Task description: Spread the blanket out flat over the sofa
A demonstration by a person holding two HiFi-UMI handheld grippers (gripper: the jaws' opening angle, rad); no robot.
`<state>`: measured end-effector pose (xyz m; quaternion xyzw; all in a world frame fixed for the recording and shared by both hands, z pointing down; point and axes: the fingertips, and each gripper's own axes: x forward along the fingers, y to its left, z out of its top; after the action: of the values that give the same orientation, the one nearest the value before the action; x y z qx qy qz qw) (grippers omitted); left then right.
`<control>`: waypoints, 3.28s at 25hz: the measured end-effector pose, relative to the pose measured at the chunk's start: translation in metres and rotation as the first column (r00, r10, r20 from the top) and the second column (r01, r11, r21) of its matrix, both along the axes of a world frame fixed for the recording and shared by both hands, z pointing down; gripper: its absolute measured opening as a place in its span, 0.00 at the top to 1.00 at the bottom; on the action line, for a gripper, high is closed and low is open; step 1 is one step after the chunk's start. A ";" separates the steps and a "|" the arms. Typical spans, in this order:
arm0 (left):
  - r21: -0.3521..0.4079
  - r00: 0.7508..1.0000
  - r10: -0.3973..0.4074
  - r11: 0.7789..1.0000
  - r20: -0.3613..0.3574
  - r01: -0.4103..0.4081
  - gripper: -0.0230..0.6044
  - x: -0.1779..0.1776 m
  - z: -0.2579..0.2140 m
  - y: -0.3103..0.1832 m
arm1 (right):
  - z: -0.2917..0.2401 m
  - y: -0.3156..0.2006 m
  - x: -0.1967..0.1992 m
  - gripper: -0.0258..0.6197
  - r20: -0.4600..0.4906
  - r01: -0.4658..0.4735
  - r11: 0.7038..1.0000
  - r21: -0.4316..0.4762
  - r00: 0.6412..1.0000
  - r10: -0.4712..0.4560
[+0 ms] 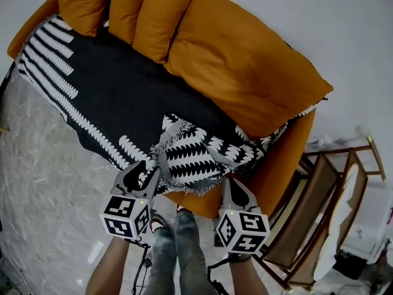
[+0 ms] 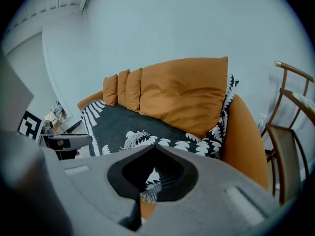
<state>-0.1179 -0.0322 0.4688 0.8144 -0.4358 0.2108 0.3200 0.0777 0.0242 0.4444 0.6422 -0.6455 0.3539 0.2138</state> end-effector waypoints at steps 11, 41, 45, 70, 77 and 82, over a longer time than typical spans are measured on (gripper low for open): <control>-0.060 1.000 0.030 0.998 0.010 -0.029 0.66 0.010 0.032 -0.034 | 0.008 -0.006 0.011 0.95 -0.017 0.005 1.000 -0.029 1.000 -0.006; -0.170 0.999 0.008 0.985 0.032 -0.002 0.66 0.036 0.127 -0.120 | 0.068 -0.077 0.052 0.95 -0.052 0.013 0.994 -0.106 0.998 -0.019; -0.203 0.999 0.028 0.979 0.032 -0.021 0.66 0.042 0.139 -0.120 | 0.068 -0.086 0.058 0.95 -0.058 0.019 0.995 -0.100 0.998 -0.025; -0.415 0.990 0.119 0.899 -0.075 -0.139 0.65 0.065 0.185 -0.116 | 0.075 -0.107 0.060 0.95 -0.024 0.044 0.996 -0.076 0.999 -0.046; -0.446 0.988 0.147 0.882 -0.055 -0.156 0.65 0.067 0.191 -0.113 | 0.070 -0.104 0.054 0.95 -0.009 0.046 0.997 -0.068 0.999 -0.046; -0.460 0.982 0.189 0.871 -0.010 -0.172 0.67 0.069 0.196 -0.111 | 0.072 -0.102 0.059 0.95 -0.007 0.035 0.997 -0.070 0.999 -0.036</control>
<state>-0.0492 -0.1436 0.6646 0.7490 -0.3012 0.3509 0.4746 0.1369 -0.0777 0.5166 0.6241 -0.6431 0.3699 0.2451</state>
